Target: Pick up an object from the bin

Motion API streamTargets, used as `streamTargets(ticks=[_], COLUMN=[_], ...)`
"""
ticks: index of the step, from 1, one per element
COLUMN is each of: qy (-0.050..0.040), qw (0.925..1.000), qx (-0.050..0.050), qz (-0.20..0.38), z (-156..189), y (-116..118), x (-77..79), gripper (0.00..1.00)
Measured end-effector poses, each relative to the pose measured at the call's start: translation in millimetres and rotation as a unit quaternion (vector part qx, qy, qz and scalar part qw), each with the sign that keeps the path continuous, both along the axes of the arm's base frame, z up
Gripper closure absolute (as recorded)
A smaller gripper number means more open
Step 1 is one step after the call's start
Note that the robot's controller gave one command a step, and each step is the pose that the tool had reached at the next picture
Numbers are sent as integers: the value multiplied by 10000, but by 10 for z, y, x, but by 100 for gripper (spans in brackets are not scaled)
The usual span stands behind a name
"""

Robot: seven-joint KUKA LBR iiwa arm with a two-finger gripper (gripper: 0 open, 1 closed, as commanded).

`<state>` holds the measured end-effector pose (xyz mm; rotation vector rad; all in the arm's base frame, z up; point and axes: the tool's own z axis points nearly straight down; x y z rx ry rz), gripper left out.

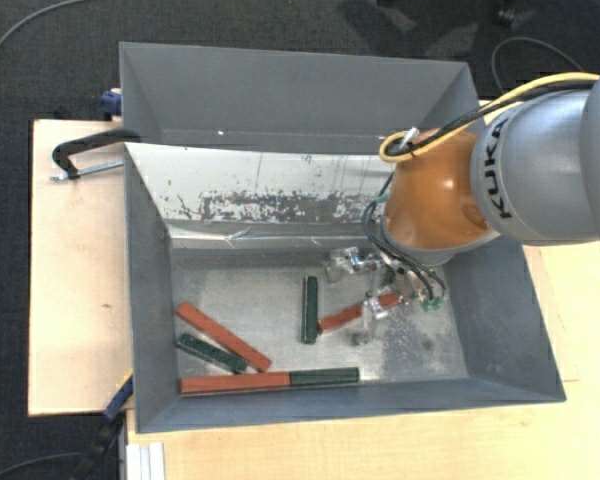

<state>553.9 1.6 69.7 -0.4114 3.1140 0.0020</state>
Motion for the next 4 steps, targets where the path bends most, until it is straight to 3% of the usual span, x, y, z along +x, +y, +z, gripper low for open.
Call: streamTargets(ticks=[1,2,4], qy=[-3,-63,-46], qw=[10000,10000,10000], qx=[-1,-1,-2], qz=[1,2,9], z=[0,622,1042], y=[1,11,31], x=[1,31,73], gripper=[100,100,100])
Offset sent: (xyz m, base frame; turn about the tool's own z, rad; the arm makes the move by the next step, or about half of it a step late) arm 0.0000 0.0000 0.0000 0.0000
